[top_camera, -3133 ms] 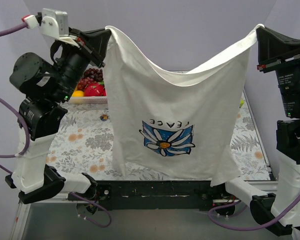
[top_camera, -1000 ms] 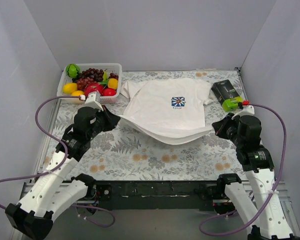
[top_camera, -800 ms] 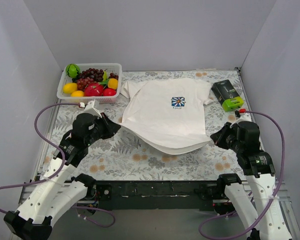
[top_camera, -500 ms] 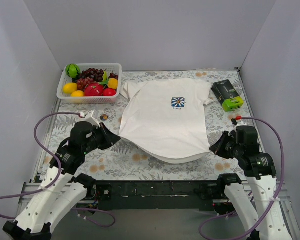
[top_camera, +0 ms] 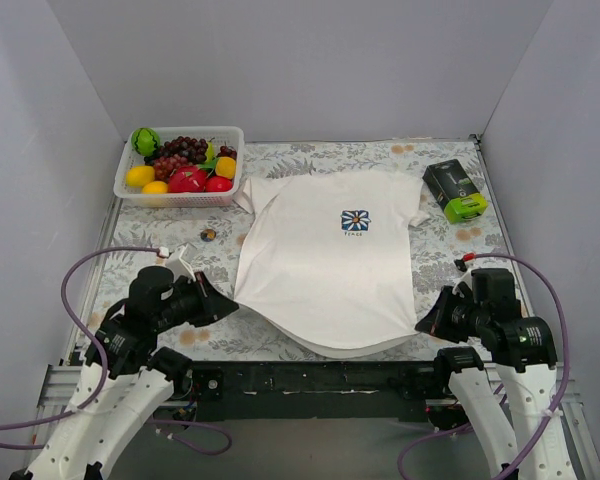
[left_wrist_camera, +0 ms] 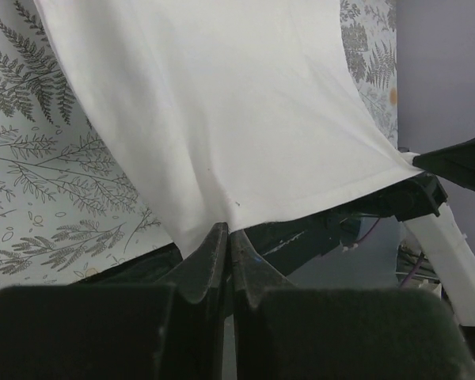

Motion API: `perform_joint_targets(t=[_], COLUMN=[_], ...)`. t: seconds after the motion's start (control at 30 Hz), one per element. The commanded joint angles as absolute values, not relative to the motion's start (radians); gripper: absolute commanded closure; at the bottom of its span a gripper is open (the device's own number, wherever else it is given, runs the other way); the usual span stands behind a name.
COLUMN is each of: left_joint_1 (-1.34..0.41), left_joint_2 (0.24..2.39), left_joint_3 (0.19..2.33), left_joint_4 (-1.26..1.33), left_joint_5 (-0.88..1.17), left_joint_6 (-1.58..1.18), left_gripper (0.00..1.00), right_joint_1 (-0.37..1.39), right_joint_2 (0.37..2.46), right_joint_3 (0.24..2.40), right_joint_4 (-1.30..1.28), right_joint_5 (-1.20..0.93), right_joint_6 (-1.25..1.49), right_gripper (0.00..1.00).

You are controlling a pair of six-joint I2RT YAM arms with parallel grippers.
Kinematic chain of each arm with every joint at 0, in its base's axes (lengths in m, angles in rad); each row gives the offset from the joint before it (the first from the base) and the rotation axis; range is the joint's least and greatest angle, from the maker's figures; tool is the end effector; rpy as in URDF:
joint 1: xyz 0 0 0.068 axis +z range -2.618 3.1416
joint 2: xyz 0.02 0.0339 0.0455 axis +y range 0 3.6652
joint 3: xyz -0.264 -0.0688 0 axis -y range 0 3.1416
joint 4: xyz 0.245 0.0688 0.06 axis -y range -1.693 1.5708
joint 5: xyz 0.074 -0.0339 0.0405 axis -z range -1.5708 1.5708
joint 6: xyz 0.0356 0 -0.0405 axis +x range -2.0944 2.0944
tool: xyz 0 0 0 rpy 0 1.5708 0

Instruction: Pin the brooch onto the clothing

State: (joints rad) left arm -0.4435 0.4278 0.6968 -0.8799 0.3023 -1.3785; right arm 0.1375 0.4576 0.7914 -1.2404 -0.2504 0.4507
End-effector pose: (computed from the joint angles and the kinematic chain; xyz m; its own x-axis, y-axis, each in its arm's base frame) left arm 0.0754 -0.0475 0.2840 -0.7173 -0.6966 0.0111 -0.3882 0.3864 -0.8367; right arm 0.0601 0.0172 0.2817 -0.8258 0.3118 -0.4699 0.0840 0.8920 0.4441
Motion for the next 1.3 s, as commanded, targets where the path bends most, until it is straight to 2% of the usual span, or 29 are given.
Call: perform_joint_targets(t=[0.0, 0.03, 0.07, 0.1, 0.13, 0.17, 0.2, 0.5, 0.7, 0.83, 1.1, 1.27], left_joint_1=[-0.446, -0.446, -0.446, -0.446, -0.445, -0.445, -0.445, -0.446, -0.445, -0.448, -0.506, -0.567], left_joint_2=[0.393, 0.387, 0.376, 0.374, 0.374, 0.377, 0.388, 0.497, 0.719, 0.909, 1.319, 1.466], left_joint_3=[0.735, 0.747, 0.768, 0.779, 0.787, 0.791, 0.793, 0.787, 0.759, 0.827, 0.971, 1.008], left_joint_4=[-0.986, -0.994, -1.000, -1.000, -1.000, -0.996, -0.980, -0.829, -0.619, -0.542, -0.520, -0.531], left_joint_5=[0.341, 0.334, 0.321, 0.299, 0.285, 0.272, 0.267, 0.215, 0.261, 0.218, 0.129, 0.048], left_joint_6=[-1.324, -1.318, -1.313, -1.307, -1.305, -1.305, -1.302, -1.256, -1.261, -1.221, -1.189, -1.226], left_gripper=[0.91, 0.60, 0.51, 0.38, 0.19, 0.09, 0.02, 0.02, 0.02, 0.02, 0.02, 0.02], right_joint_1=[0.135, 0.135, 0.133, 0.133, 0.135, 0.133, 0.133, 0.135, 0.135, 0.137, 0.211, 0.408], right_joint_2=[0.440, 0.440, 0.439, 0.440, 0.442, 0.446, 0.449, 0.489, 0.598, 0.704, 0.946, 1.135], right_joint_3=[0.834, 0.844, 0.865, 0.873, 0.880, 0.888, 0.894, 0.816, 0.727, 0.709, 0.722, 0.755], right_joint_4=[-1.307, -1.308, -1.304, -1.296, -1.287, -1.275, -1.247, -1.040, -0.830, -0.733, -0.601, -0.546], right_joint_5=[-0.262, -0.262, -0.252, -0.242, -0.236, -0.233, -0.235, -0.276, -0.319, -0.308, -0.158, 0.023], right_joint_6=[0.396, 0.393, 0.387, 0.387, 0.380, 0.377, 0.373, 0.391, 0.377, 0.356, 0.334, 0.360], right_gripper=[0.68, 0.56, 0.45, 0.30, 0.26, 0.23, 0.18, 0.14, 0.14, 0.14, 0.13, 0.11])
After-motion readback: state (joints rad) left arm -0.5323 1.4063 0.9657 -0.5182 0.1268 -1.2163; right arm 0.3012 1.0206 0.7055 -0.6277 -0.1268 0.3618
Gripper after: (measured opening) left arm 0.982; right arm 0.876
